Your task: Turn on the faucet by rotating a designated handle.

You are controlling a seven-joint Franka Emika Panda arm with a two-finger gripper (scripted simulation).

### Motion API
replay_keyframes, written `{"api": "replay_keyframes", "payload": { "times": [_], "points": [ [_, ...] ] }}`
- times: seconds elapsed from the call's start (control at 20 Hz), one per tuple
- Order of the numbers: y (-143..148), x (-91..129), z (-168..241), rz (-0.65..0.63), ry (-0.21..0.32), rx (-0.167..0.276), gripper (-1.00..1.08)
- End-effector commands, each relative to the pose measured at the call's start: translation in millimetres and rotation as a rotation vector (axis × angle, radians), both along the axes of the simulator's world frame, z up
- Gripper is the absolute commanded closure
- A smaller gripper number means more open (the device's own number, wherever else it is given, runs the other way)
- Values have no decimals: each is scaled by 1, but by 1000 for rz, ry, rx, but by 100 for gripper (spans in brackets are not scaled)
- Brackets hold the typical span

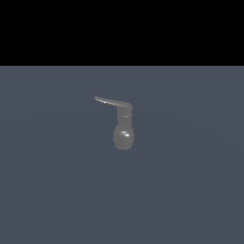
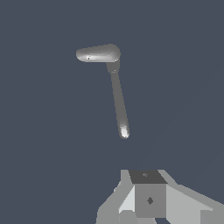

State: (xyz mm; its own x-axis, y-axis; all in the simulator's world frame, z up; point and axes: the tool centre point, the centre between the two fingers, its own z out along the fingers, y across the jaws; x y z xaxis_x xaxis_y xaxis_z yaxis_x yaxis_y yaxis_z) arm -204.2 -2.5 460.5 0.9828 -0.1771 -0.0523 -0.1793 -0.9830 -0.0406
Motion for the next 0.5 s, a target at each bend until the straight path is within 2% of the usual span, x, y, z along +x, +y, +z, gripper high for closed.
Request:
{"api": "replay_keyframes", "payload": {
  "times": [0.0, 0.45],
  "points": [
    [4, 15, -7, -52, 7, 21, 108],
    [20, 76, -41, -284, 46, 82, 108]
  ]
}}
